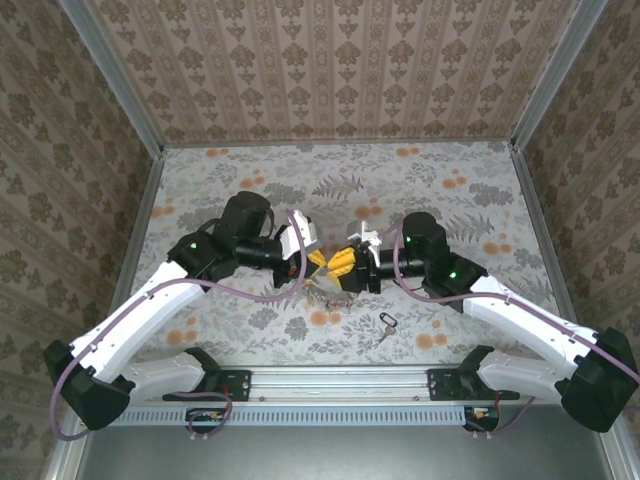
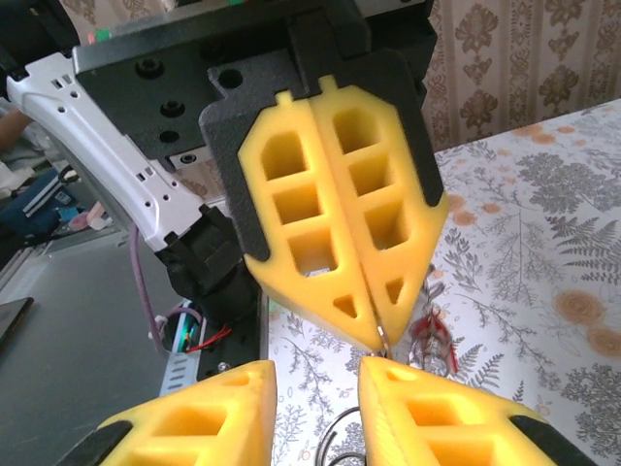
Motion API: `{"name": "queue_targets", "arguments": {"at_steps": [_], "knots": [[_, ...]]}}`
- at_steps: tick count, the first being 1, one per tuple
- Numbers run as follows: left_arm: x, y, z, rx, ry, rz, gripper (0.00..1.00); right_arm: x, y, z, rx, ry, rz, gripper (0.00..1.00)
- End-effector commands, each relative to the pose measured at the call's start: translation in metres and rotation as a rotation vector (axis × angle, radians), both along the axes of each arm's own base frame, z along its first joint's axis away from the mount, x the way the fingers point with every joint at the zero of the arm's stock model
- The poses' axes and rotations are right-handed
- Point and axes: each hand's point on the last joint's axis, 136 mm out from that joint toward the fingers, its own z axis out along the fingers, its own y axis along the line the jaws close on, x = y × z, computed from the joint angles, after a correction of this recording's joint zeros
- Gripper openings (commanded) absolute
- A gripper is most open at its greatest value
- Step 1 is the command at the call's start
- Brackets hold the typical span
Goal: Put the keys on the keyring
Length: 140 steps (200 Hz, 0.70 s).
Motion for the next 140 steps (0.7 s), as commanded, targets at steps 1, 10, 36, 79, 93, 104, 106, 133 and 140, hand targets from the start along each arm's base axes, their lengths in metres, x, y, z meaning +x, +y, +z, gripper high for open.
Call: {"name": "queue_targets", "arguments": {"at_steps": [1, 10, 36, 79, 93, 104, 106, 133, 140], "knots": [[-0.001, -0.005, 0.036, -0.095, -0.005, -0.022, 0.00, 0.005, -0.007, -0.019, -0.076, 0.009, -0.070, 0.30], [-0.001, -0.006, 0.037, -0.096, 0.008, -0.025, 0.00, 0.008, -0.008, -0.024, -0.091, 0.009, -0.090, 0.29], [-0.001, -0.008, 0.037, -0.086, 0.042, -0.027, 0.00, 0.015, -0.009, -0.034, -0.123, 0.005, -0.121, 0.26], [-0.005, -0.007, 0.039, -0.073, 0.136, -0.044, 0.00, 0.017, -0.011, -0.046, -0.158, -0.005, -0.145, 0.27], [-0.006, -0.004, 0.042, -0.082, 0.153, -0.047, 0.00, 0.014, -0.012, -0.049, -0.161, -0.005, -0.139, 0.29], [-0.006, -0.002, 0.046, -0.096, 0.164, -0.047, 0.00, 0.011, -0.012, -0.052, -0.161, -0.002, -0.132, 0.32], [-0.006, -0.002, 0.046, -0.099, 0.168, -0.049, 0.00, 0.010, -0.012, -0.052, -0.161, -0.002, -0.132, 0.33], [-0.010, 0.002, 0.055, -0.136, 0.179, -0.073, 0.00, 0.004, -0.015, -0.057, -0.159, 0.000, -0.128, 0.41], [-0.012, 0.002, 0.056, -0.141, 0.179, -0.081, 0.00, 0.004, -0.016, -0.056, -0.157, -0.004, -0.129, 0.41]]}}
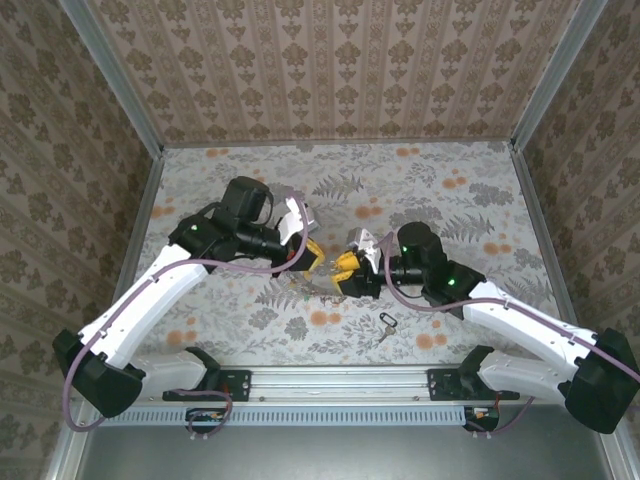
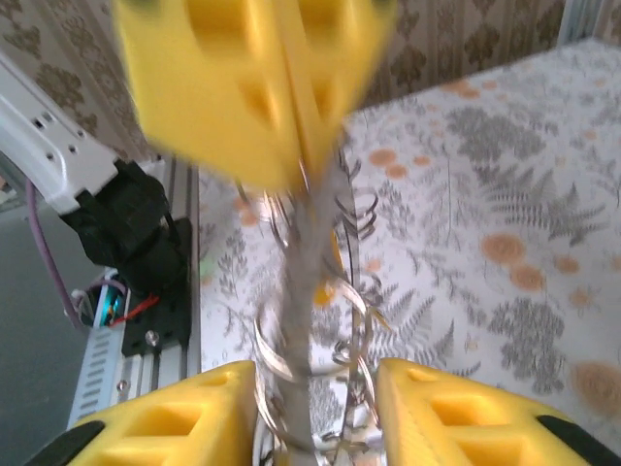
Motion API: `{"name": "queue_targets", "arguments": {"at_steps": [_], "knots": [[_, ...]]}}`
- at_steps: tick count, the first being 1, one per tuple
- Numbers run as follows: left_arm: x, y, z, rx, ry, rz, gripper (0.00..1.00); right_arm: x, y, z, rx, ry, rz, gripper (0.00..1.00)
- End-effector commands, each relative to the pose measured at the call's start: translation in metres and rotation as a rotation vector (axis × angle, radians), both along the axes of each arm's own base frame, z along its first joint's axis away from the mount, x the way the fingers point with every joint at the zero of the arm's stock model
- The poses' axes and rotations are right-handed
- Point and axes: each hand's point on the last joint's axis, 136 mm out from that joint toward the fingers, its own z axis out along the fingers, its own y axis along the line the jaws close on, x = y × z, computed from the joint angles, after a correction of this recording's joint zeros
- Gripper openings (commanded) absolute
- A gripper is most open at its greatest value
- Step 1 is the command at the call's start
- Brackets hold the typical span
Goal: Put the keys on the keyring
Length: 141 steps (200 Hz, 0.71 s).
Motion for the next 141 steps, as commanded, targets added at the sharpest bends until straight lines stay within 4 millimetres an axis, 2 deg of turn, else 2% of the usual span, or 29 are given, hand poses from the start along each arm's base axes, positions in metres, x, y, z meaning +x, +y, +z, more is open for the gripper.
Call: {"name": "queue_targets", "arguments": {"at_steps": [1, 44, 74, 93, 117, 141], "knots": [[-0.016, -0.001, 0.044, -0.137, -0.030, -0.077, 0.00, -0.007, -0.006, -0.013, -0.035, 0.015, -0.010, 0.41], [-0.022, -0.001, 0.045, -0.146, -0.009, -0.108, 0.00, -0.006, -0.002, -0.002, 0.004, -0.006, 0.005, 0.37], [-0.022, 0.000, 0.043, -0.139, -0.007, -0.101, 0.00, -0.003, 0.003, 0.012, 0.052, -0.030, 0.008, 0.26], [-0.021, -0.001, 0.041, -0.130, -0.005, -0.097, 0.00, 0.001, 0.004, 0.013, 0.053, -0.043, -0.007, 0.19], [-0.019, -0.003, 0.033, -0.094, 0.003, -0.093, 0.00, 0.004, 0.003, 0.014, 0.050, -0.059, -0.025, 0.00], [-0.016, -0.003, 0.026, -0.055, 0.004, -0.075, 0.00, 0.007, -0.003, 0.020, 0.064, -0.093, -0.069, 0.00]]}}
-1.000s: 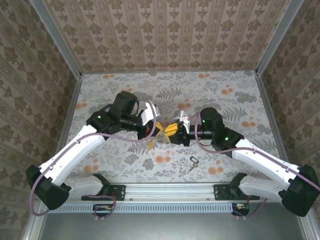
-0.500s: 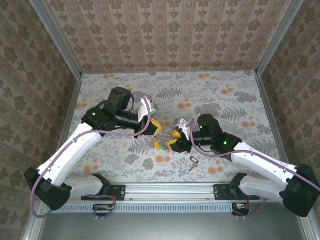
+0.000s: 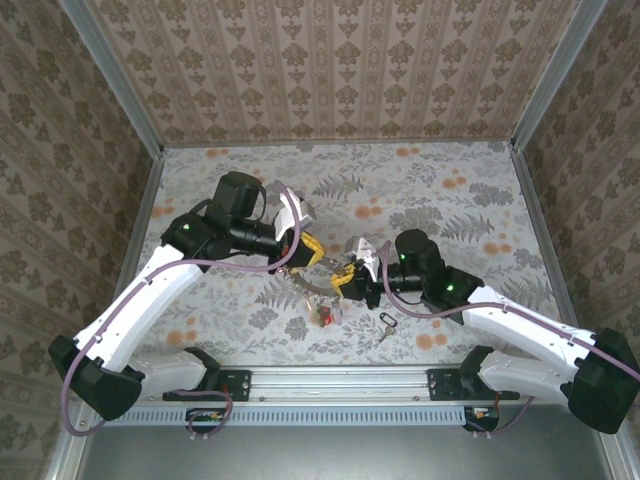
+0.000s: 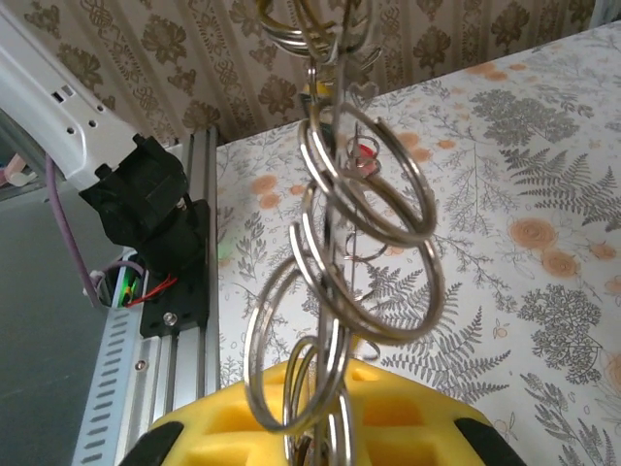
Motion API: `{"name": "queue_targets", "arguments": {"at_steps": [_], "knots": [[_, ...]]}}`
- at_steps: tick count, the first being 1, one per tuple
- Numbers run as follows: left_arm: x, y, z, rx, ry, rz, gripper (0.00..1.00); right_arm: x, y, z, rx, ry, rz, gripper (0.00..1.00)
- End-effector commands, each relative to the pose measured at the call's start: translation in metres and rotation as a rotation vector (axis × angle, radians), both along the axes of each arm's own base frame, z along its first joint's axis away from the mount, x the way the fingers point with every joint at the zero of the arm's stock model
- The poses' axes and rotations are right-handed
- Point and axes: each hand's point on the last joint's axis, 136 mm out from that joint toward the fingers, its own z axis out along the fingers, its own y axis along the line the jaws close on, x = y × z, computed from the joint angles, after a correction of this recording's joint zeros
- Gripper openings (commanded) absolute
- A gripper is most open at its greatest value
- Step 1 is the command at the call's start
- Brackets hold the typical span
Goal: Put the keys on the keyring
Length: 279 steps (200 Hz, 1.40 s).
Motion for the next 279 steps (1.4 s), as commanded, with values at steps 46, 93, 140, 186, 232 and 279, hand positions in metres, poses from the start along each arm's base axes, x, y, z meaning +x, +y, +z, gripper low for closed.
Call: {"name": "queue_targets", "arguments": {"at_steps": [46, 93, 140, 186, 232, 279], "knots": [[0.010, 0.002, -0.015, 0.139, -0.031, 0.080, 0.00, 0.033, -0.034, 0.040, 0.063, -0.184, -0.287, 0.00], [0.018, 0.005, -0.034, 0.306, -0.126, 0.126, 0.00, 0.045, -0.050, 0.038, 0.007, -0.204, -0.393, 0.00], [0.026, -0.002, -0.041, 0.385, -0.208, 0.161, 0.00, 0.044, -0.054, 0.041, 0.019, -0.221, -0.412, 0.00], [0.033, -0.007, -0.047, 0.497, -0.255, 0.181, 0.00, 0.044, -0.058, 0.044, -0.027, -0.292, -0.460, 0.00], [0.042, -0.010, -0.061, 0.617, -0.243, 0.204, 0.00, 0.043, -0.059, 0.050, -0.052, -0.369, -0.525, 0.00], [0.049, -0.019, -0.056, 0.601, -0.190, 0.242, 0.00, 0.039, -0.059, 0.057, -0.050, -0.431, -0.542, 0.00]]}}
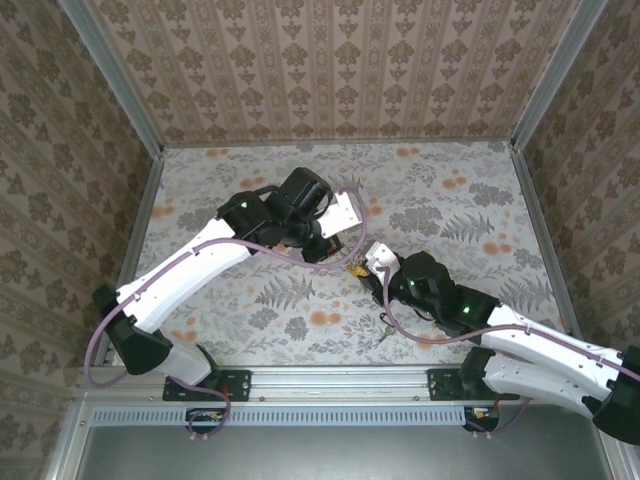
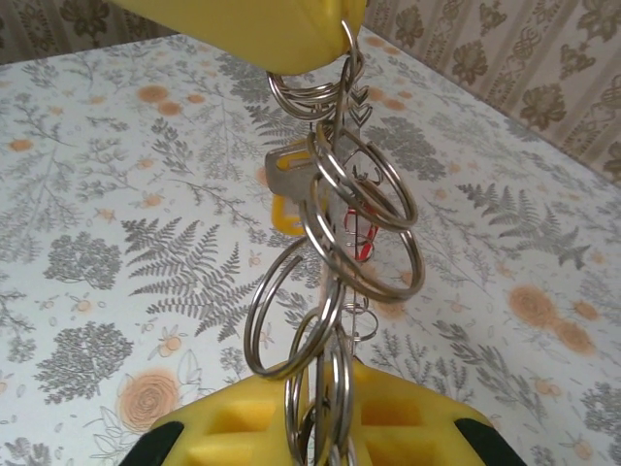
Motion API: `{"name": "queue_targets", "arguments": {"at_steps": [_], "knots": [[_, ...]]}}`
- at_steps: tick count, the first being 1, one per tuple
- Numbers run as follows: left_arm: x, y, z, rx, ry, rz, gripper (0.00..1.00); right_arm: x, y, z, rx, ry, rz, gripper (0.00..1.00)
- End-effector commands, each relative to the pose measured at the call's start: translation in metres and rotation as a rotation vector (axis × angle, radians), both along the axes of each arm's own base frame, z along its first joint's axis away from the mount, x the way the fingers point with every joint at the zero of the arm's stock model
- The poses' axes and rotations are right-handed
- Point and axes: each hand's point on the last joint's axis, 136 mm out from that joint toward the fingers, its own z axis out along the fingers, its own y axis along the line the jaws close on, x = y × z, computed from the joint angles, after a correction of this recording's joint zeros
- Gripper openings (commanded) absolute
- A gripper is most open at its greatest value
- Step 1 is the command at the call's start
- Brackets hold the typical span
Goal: Put the keys on the keyring
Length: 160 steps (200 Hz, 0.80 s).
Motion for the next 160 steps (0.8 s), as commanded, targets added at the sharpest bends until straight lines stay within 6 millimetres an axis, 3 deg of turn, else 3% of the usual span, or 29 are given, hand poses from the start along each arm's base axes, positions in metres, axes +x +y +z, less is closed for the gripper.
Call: {"name": "queue_targets", "arguments": {"at_steps": [1, 160], "knots": [[0.005, 0.017, -0.016, 0.103, 0.046, 0.085, 0.00, 0.006, 0.000, 0.070, 0.153, -0.208, -0.039, 0.00], [0.032, -0.005, -0.002, 0.069, 0.033, 0.238, 0.00, -0.004, 0.023, 0.064, 0.019, -0.357, -0.071, 0.00]]}}
